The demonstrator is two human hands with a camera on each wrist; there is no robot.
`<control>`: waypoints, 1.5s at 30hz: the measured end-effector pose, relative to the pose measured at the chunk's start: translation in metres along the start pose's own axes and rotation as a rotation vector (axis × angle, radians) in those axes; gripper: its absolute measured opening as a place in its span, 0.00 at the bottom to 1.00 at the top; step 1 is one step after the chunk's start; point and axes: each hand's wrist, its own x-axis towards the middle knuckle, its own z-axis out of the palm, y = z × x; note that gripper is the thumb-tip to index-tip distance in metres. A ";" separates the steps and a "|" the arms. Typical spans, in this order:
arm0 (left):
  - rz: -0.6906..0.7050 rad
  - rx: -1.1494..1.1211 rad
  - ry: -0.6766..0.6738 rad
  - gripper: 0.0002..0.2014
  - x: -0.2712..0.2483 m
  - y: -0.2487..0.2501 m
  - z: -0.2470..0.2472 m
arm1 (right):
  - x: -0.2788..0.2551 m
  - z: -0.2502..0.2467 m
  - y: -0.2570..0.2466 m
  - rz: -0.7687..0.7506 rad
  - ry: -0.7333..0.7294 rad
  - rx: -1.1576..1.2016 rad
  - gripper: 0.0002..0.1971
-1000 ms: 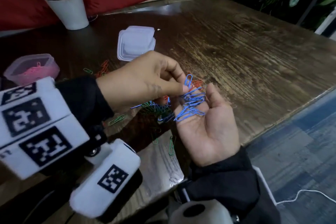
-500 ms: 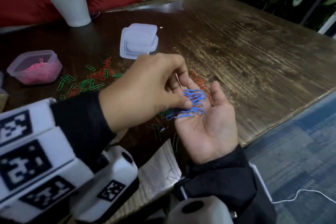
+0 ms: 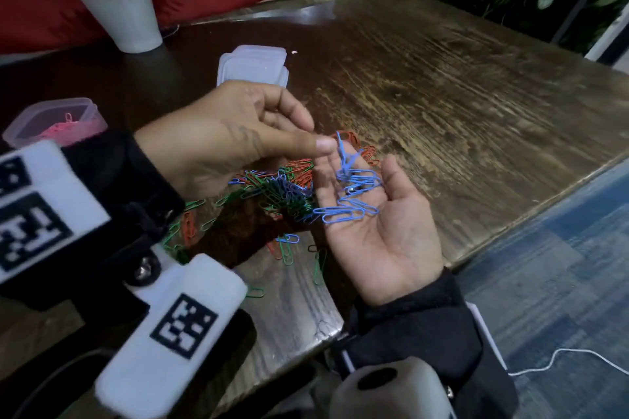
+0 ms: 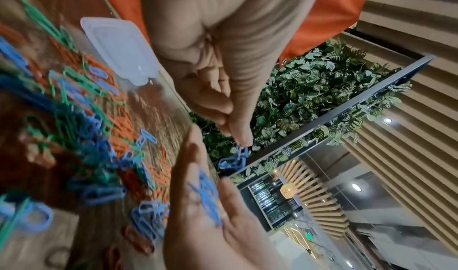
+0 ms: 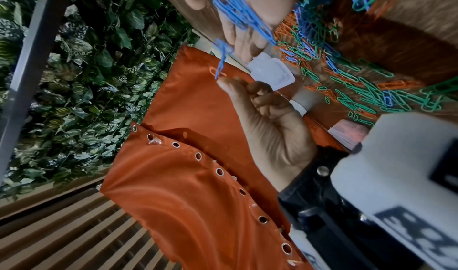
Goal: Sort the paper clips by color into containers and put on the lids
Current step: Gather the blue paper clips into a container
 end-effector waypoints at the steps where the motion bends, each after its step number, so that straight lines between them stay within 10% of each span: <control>1: 0.000 0.011 -0.025 0.13 -0.002 -0.001 0.003 | -0.001 0.001 0.001 0.003 -0.009 -0.018 0.22; 18: 0.287 0.565 -0.022 0.05 -0.012 0.003 0.000 | -0.015 0.004 0.013 0.022 -0.030 -0.344 0.12; 28: 0.130 0.267 -0.069 0.04 -0.006 -0.007 -0.016 | -0.012 0.004 -0.004 -0.234 0.017 -0.325 0.12; 45: 0.037 0.942 0.030 0.14 0.098 -0.034 0.016 | -0.009 -0.008 -0.034 -0.045 0.072 -0.197 0.03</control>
